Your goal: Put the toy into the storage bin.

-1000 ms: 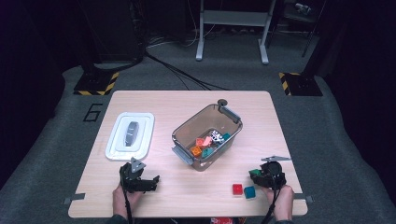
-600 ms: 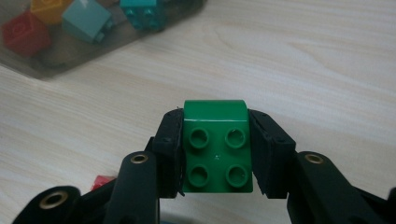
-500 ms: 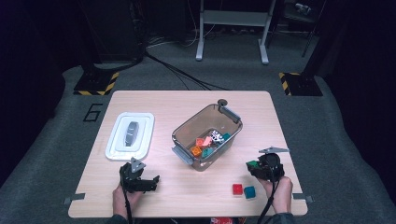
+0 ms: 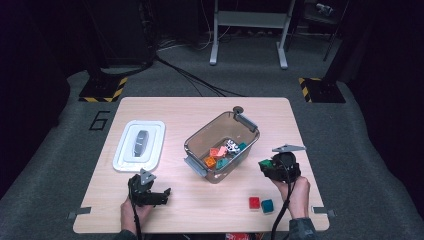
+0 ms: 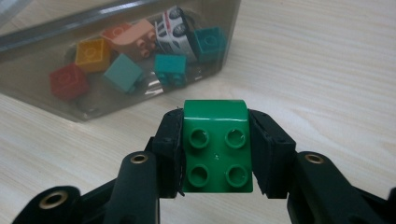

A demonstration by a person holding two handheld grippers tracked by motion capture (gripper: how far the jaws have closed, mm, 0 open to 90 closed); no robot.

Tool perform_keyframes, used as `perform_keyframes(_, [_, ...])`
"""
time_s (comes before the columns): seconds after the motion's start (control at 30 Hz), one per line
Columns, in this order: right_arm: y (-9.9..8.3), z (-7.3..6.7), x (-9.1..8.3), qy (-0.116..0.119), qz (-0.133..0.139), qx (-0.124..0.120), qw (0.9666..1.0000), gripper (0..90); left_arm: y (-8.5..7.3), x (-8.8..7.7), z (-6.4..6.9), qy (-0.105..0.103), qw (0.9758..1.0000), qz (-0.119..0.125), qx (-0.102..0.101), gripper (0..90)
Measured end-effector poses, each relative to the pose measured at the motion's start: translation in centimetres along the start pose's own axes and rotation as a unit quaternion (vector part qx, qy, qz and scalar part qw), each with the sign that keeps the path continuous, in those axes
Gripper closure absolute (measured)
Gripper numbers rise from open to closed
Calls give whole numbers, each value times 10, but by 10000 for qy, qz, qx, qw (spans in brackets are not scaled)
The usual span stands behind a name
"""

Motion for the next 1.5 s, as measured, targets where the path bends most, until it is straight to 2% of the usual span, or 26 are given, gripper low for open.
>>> perform_keyframes(0.3, [25, -12, -4, 44, 82, -185, 9998, 585, 0, 0, 0, 3, 10000, 3, 0, 4])
perform_keyframes(0.4, [34, -16, -5, 38, 140, -340, 9993, 585, 0, 0, 0, 8, 10000, 13, -18, 4])
perform_keyframes(0.47, [38, -19, -6, 43, 145, -311, 9994, 585, 0, 0, 0, 5, 10000, 4, 3, 4])
perform_keyframes(0.77, [60, -32, -6, 96, 203, -611, 9979, 585, 0, 0, 0, 3, 10000, 2, 1, 4])
perform_keyframes(1.03, [74, -42, 0, 169, 172, -748, 9969, 584, 0, 0, 0, 4, 10000, 3, 1, 4])
perform_keyframes(1.5, [89, -62, 28, 456, -44, -988, 9941, 584, 0, 0, 0, 4, 10000, 3, 1, 4])
Point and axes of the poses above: each handheld gripper's, and its own axes: x roughly forward along the jaws, y roughly out of its top, z roughly to its right, the point moved 6 cm from there along x, roughly forward along the jaws, and after that the axes turned 12 degrees about y, right-handed, at the moved point
